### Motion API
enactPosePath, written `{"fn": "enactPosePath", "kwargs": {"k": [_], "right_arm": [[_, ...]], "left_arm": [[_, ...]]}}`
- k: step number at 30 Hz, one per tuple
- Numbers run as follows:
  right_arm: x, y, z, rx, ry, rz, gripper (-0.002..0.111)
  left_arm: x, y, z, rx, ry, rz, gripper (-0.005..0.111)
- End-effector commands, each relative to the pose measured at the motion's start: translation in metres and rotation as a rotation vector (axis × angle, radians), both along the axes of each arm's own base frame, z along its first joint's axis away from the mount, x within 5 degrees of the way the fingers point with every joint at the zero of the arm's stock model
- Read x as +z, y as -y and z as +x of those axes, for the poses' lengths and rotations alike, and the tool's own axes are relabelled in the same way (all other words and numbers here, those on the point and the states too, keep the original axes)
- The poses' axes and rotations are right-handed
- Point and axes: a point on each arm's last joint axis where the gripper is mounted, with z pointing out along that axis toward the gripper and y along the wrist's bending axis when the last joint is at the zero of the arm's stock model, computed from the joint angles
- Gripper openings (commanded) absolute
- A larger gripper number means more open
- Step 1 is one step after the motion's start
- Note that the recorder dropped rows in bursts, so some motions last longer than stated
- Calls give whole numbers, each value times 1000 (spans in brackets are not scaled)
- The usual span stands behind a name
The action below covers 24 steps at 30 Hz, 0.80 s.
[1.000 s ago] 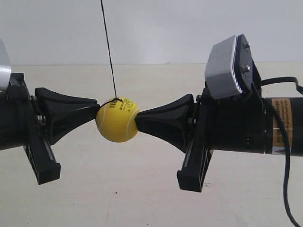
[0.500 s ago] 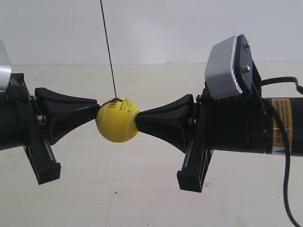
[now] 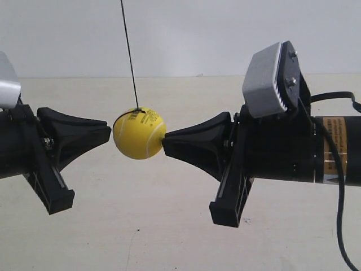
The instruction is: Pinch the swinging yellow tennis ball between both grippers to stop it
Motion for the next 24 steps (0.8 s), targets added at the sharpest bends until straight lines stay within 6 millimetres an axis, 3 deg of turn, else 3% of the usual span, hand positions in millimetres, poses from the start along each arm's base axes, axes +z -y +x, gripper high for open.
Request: {"fn": "enactPosePath", "kwargs": {"k": [1, 7, 24], "right_arm": [[-1, 1, 4, -43, 2, -23, 0], [0, 1, 5, -51, 3, -9, 0], [3, 0, 3, -23, 14, 27, 0]], "left_arm": [[5, -6, -2, 80, -5, -11, 5], [14, -8, -7, 81, 27, -49, 5], [14, 7, -11, -92, 32, -130, 5]]}}
